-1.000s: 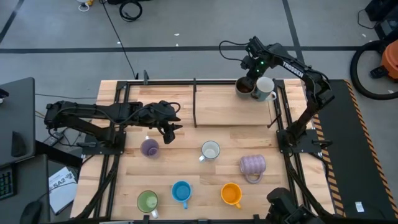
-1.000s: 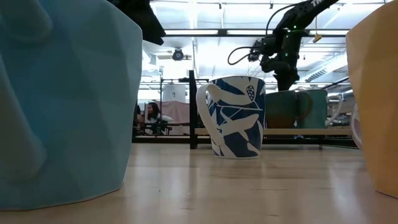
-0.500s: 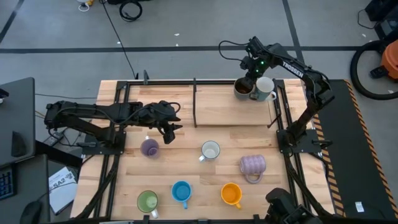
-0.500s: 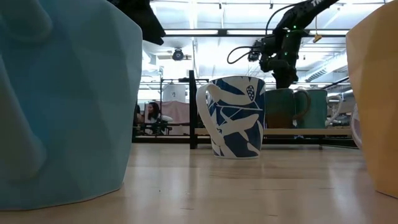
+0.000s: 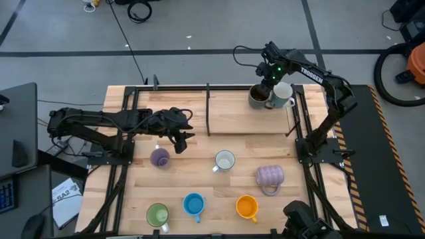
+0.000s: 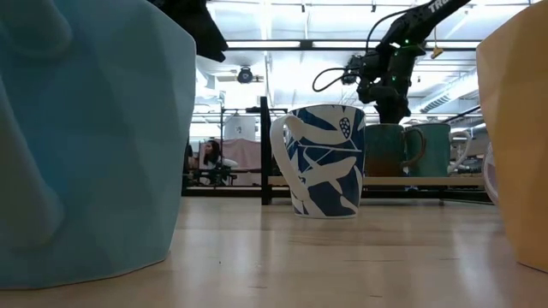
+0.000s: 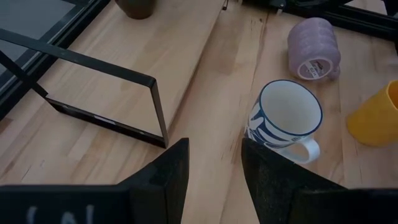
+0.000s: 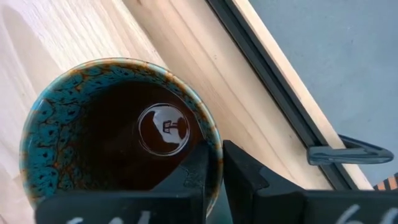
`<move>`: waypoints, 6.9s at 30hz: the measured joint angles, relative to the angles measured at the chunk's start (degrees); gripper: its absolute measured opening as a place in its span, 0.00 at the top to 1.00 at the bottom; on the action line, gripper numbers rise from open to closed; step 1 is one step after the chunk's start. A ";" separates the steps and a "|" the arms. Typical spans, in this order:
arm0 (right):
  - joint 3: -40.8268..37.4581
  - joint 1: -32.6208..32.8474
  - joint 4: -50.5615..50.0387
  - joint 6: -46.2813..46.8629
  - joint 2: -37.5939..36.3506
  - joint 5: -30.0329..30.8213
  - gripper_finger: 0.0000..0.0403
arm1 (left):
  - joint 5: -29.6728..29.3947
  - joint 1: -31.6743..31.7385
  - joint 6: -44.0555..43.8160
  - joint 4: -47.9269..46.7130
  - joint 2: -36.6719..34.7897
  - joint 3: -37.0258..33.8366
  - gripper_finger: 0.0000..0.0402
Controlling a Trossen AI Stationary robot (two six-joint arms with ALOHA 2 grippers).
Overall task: Place coffee mugs
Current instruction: Put the blue patterned mug on the shelf, then put the white patterned mug on the shelf
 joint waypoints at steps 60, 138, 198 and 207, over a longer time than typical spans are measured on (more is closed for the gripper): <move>-0.02 -0.09 1.44 -1.91 0.11 3.36 0.46 | 0.00 -0.02 0.00 0.00 0.00 0.00 0.62; -0.90 51.84 11.73 25.40 -17.24 -4.08 0.47 | 0.26 -0.09 -1.05 -0.66 -0.39 0.00 0.62; -0.90 60.08 10.20 54.66 9.47 3.16 0.47 | 0.24 -0.07 -0.90 -0.91 -0.35 -0.02 0.62; -0.92 60.08 9.09 52.76 9.60 3.64 0.53 | 0.24 -0.07 -0.87 -0.87 -0.35 -0.02 0.62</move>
